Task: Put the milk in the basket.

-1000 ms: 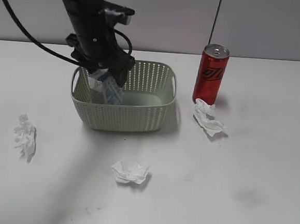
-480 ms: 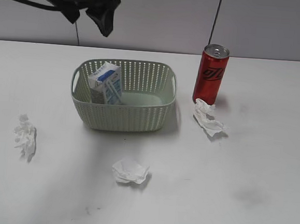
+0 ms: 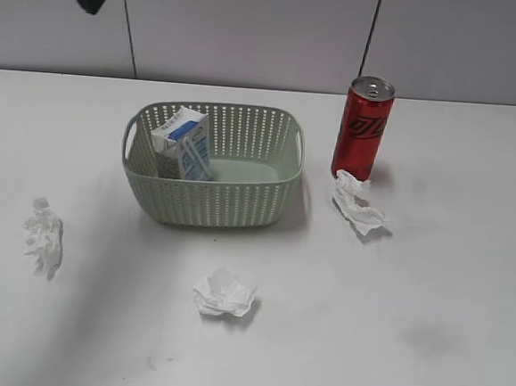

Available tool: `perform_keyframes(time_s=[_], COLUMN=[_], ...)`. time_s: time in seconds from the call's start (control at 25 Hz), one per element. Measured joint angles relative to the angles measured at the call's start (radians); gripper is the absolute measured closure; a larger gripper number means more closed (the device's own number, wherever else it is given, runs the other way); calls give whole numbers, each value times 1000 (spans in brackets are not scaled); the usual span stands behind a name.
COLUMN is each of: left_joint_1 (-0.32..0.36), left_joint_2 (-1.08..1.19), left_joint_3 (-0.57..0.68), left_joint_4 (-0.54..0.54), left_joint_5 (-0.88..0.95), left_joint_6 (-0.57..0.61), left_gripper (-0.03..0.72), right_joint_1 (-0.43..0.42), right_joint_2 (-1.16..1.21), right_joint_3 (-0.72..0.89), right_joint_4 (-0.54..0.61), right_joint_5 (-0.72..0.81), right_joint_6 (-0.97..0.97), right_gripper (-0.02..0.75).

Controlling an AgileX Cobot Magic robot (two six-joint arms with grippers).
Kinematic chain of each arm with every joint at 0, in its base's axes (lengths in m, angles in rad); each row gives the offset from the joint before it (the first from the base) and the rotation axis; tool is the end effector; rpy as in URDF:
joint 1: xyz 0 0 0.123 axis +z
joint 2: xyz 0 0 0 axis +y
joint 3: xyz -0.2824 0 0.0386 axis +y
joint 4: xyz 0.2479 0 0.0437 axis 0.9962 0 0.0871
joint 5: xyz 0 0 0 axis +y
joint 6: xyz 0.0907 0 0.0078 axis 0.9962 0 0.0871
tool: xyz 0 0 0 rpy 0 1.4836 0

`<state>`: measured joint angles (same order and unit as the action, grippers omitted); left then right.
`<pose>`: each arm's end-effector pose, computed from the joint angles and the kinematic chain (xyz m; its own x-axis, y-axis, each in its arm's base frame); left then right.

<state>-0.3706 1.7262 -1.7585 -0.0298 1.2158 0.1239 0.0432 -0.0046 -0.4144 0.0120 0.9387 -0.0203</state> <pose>0.3437 -0.1363 0.3667 -0.7814 0.4251 -0.4569 0.4655 0.8847 0.0271 0.0087 0.0013 0.2628 -0.4180 -0.0313 -0.9079 -0.0575 0.9983 -0.0079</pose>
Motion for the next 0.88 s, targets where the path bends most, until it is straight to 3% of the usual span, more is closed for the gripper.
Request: perform_keyframes(time_s=[0.4,0.88], left_joint_1=[202,221], left_joint_2=[-331,-883], left_joint_3=[422,902], left_joint_4=[-33,-44], left_joint_5=[1,-98], left_joint_6=[-5,-63], left_gripper=[94,99], right_joint_1=[0,0], right_joint_2=[0,0], right_joint_3=[0,0], right_joint_4=[0,0], right_joint_5=[0,0], right_joint_6=[-1,-1], right_gripper=[148,148])
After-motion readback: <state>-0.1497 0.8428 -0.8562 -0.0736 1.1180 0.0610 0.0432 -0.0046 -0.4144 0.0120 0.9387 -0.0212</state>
